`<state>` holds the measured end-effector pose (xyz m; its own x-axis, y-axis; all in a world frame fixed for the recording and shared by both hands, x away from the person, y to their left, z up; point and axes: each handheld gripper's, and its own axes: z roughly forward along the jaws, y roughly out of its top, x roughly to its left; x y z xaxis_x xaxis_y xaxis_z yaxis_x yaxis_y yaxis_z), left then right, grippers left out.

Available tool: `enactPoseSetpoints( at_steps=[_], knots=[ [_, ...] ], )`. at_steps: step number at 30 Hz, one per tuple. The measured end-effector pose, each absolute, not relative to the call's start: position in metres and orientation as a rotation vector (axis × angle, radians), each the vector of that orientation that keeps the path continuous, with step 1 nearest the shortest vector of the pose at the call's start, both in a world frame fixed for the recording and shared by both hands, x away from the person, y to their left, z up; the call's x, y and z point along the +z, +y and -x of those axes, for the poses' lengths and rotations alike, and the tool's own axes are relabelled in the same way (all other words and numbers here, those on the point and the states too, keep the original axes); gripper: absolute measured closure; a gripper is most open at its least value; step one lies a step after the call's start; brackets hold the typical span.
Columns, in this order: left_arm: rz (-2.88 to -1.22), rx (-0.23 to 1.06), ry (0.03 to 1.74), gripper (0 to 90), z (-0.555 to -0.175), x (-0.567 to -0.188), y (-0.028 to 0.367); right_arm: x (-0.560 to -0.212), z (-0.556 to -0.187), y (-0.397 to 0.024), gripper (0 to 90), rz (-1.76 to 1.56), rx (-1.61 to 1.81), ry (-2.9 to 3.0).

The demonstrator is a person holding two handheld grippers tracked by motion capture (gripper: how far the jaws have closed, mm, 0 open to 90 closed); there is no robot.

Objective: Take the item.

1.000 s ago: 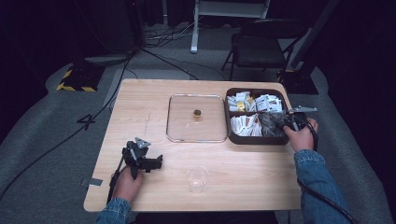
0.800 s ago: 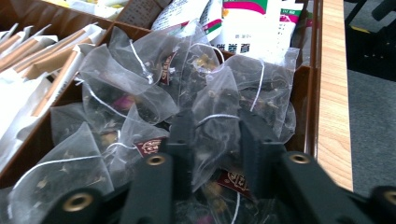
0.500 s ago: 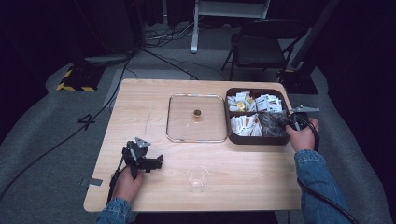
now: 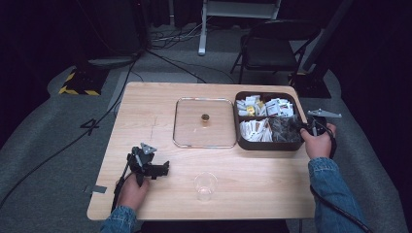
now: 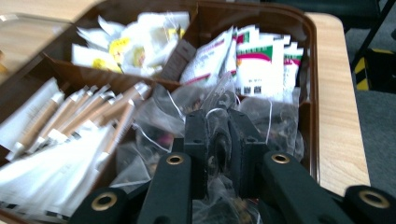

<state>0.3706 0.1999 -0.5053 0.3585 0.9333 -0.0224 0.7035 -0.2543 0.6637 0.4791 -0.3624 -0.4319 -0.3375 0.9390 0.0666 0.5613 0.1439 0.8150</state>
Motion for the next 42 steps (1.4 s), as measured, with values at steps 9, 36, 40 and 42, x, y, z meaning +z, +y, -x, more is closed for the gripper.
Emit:
enactPoseSetpoints(
  at_steps=[9,36,40,42],
  knots=[
    [-2.04,0.511,1.415,0.1,-0.371,-0.505,0.2,-0.416,-0.467,-0.357,79.1,-1.386,1.189,1.928],
    [-2.04,0.511,1.415,0.1,-0.371,-0.505,0.2,-0.372,-0.428,-0.33,79.1,-1.217,1.361,1.945],
    [-2.04,0.512,1.415,0.1,-0.371,-0.505,0.2,-0.367,-0.423,-0.324,79.1,-1.193,1.372,1.965],
    [-2.04,0.511,1.415,0.1,-0.371,-0.505,0.2,-0.363,-0.418,-0.319,79.0,-1.172,1.382,1.985]
  ],
)
